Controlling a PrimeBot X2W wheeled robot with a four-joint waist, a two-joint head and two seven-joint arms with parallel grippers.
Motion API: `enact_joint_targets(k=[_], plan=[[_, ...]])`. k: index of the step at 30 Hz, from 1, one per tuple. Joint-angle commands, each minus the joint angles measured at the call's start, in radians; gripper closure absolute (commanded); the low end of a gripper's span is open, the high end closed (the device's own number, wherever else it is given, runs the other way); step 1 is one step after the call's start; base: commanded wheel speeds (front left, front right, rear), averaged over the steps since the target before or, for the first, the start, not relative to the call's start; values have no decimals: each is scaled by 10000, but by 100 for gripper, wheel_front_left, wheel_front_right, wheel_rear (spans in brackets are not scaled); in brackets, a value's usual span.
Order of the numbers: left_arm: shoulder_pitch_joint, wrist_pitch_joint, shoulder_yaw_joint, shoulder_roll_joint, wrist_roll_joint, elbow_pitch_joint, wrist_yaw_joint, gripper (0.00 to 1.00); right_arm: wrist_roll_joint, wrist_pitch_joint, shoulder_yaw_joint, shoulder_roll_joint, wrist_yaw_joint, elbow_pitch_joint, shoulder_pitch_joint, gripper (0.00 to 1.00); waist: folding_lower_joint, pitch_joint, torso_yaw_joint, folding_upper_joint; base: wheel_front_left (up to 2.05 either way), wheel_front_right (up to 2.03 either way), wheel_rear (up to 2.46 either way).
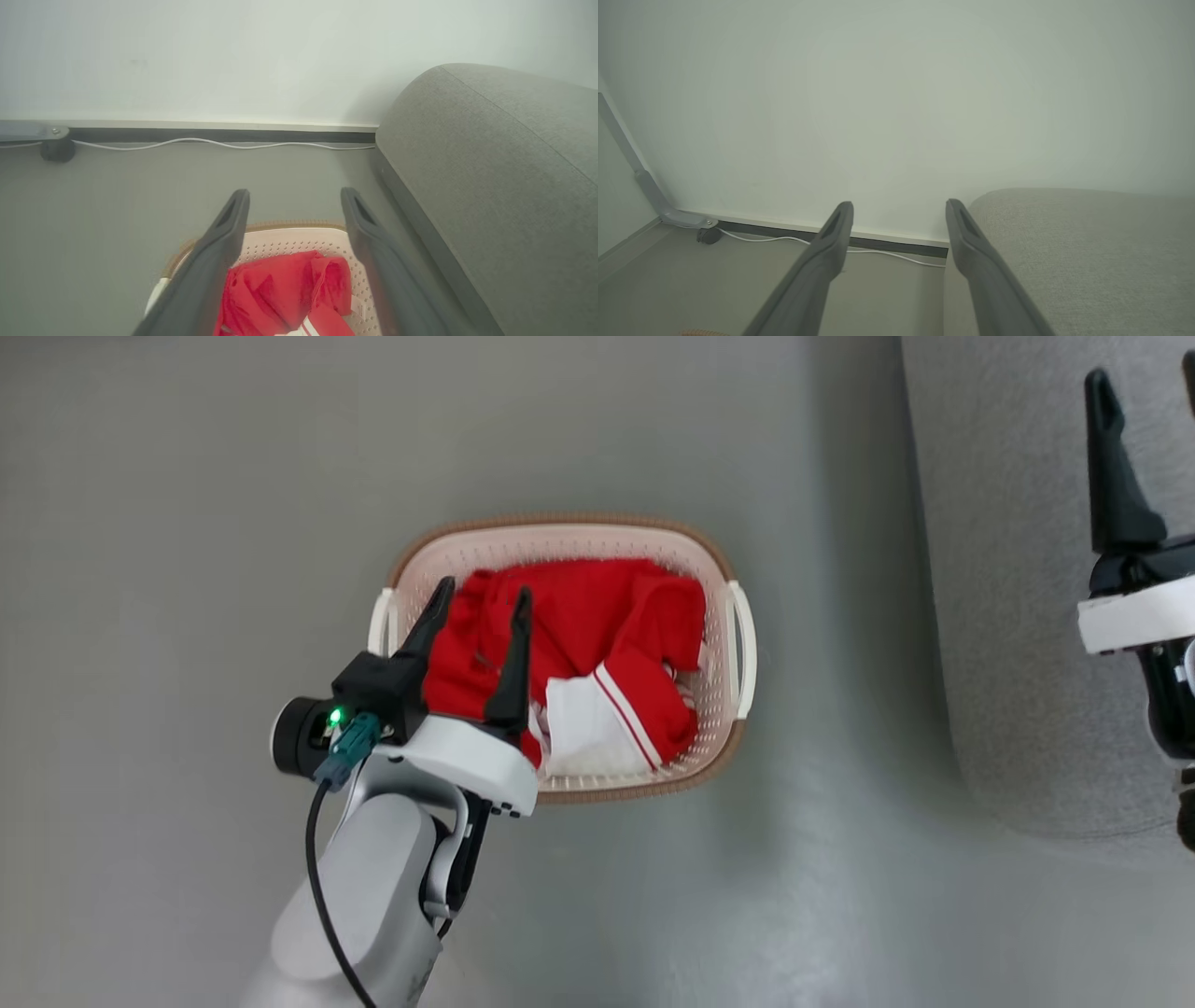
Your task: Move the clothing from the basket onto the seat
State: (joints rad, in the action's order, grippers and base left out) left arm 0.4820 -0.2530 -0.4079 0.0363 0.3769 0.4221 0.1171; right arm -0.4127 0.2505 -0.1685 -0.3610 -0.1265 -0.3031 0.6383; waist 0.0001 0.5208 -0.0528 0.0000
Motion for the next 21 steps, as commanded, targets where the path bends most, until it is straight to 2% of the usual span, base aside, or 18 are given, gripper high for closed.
enact_joint_targets(k=[1, 12, 21], plan=[[369, -88, 84, 139, 230, -102, 110, 0, -103, 113, -71, -240, -42, 353, 74, 0, 0, 910, -49, 0, 0, 0, 0], [2096, -88, -1472, 139, 1281, 1550, 184, 0, -267, 113, -283, -344, -42, 1311, 826, 0, 0, 2440, -372, 0, 0, 0, 0], [3308, -88, -1994, 139, 1501, 2724, 27, 0, -396, 113, -292, -34, -42, 2430, 1480, 0, 0, 3485, -886, 0, 0, 0, 0]])
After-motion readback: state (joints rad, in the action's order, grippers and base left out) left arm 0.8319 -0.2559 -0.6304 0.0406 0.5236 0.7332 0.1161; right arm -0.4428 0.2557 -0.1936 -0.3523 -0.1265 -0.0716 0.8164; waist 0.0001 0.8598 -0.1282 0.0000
